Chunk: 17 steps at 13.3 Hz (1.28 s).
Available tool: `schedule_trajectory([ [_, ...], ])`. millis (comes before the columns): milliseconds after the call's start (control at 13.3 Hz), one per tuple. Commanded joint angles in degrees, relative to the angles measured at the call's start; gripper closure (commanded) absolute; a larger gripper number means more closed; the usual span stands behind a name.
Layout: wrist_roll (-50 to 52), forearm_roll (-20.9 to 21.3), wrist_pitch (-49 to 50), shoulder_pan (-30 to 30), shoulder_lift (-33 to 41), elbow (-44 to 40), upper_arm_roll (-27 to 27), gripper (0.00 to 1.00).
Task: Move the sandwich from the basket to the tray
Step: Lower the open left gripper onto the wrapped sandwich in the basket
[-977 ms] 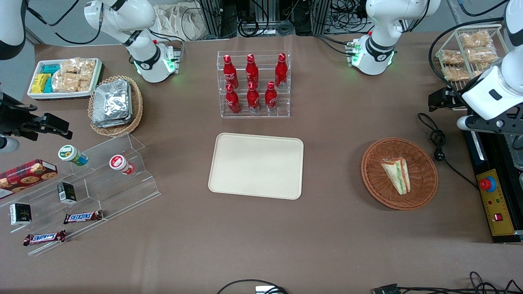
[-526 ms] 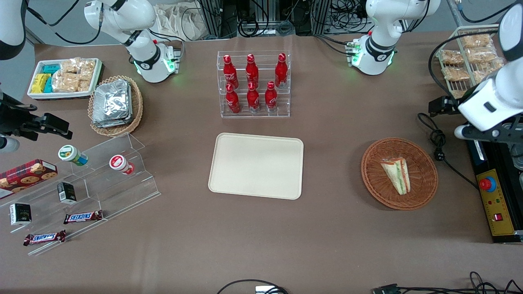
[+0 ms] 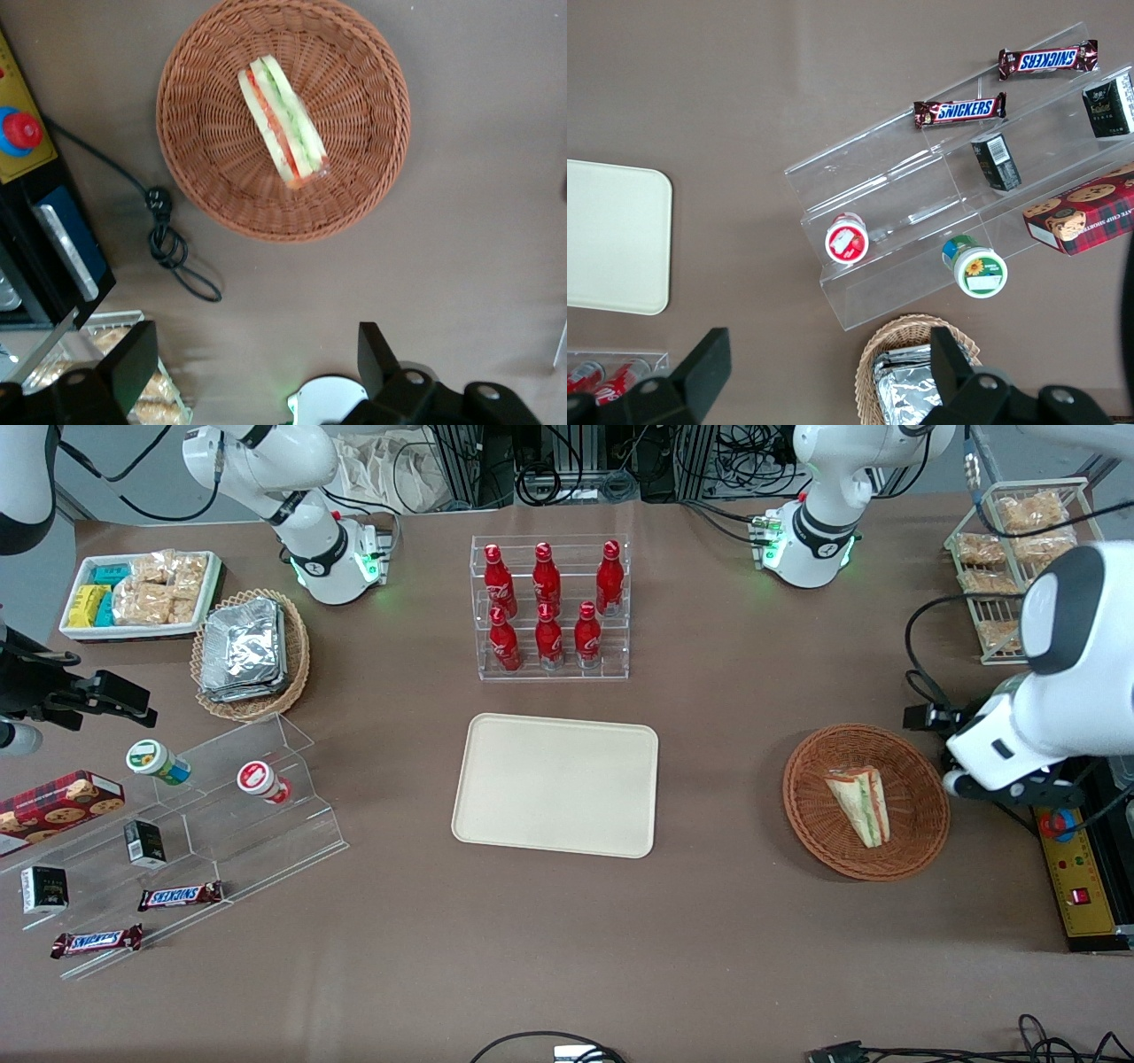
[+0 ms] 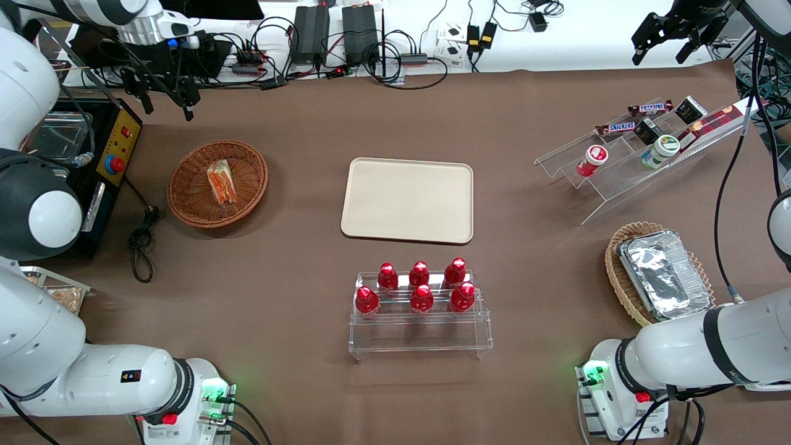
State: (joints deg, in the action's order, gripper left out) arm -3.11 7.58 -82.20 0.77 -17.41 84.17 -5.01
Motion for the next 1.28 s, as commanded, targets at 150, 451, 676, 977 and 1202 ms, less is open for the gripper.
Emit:
schedule_trajectory([
  [150,1.1,0.8,-11.2,-0.2,-0.8,7.8,-0.1,0.0],
  [451,1.4,0.8,-16.8,-1.0,-1.6,11.2,0.1,0.0],
  [676,2.7,-0.2,-19.1,-1.5,-4.8,11.5,0.1,0.0],
  [977,23.8,-0.5,-20.0,-0.5,-6.9,10.9,-0.4,0.01],
  [1202,27.7,-2.0,-21.4,-0.7,-9.3,11.0,-0.4,0.01],
])
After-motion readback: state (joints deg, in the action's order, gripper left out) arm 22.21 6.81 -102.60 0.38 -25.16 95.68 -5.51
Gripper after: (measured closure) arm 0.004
